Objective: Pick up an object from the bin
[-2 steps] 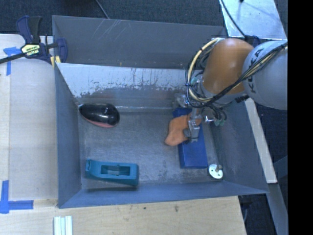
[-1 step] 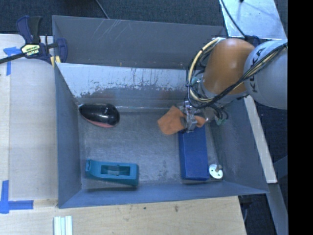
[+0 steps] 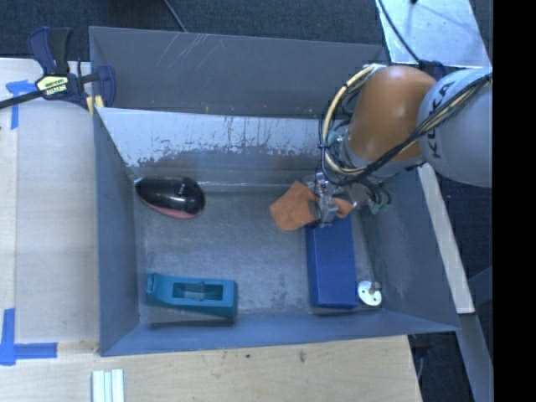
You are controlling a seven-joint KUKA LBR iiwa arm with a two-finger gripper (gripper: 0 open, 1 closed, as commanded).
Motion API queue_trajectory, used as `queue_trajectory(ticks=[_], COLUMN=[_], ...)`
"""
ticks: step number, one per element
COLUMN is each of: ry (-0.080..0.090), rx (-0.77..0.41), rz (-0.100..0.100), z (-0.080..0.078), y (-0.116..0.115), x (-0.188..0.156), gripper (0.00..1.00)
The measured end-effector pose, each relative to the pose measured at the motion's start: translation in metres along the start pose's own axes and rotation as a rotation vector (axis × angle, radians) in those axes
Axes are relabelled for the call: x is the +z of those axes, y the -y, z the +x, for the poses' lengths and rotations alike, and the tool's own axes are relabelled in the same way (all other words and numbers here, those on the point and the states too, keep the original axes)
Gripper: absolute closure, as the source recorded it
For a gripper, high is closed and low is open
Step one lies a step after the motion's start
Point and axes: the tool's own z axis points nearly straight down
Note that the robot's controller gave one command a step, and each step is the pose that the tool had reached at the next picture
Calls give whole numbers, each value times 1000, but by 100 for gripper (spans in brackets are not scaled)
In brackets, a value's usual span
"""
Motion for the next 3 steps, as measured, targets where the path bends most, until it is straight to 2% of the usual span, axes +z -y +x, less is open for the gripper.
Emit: queue_trajectory(ticks=[2,3], ry=[-20,-16], rx=[0,1], rz=[-5,-3], z=[3,1], y=[-1,0], x=[-21,-34], gripper=[100,100])
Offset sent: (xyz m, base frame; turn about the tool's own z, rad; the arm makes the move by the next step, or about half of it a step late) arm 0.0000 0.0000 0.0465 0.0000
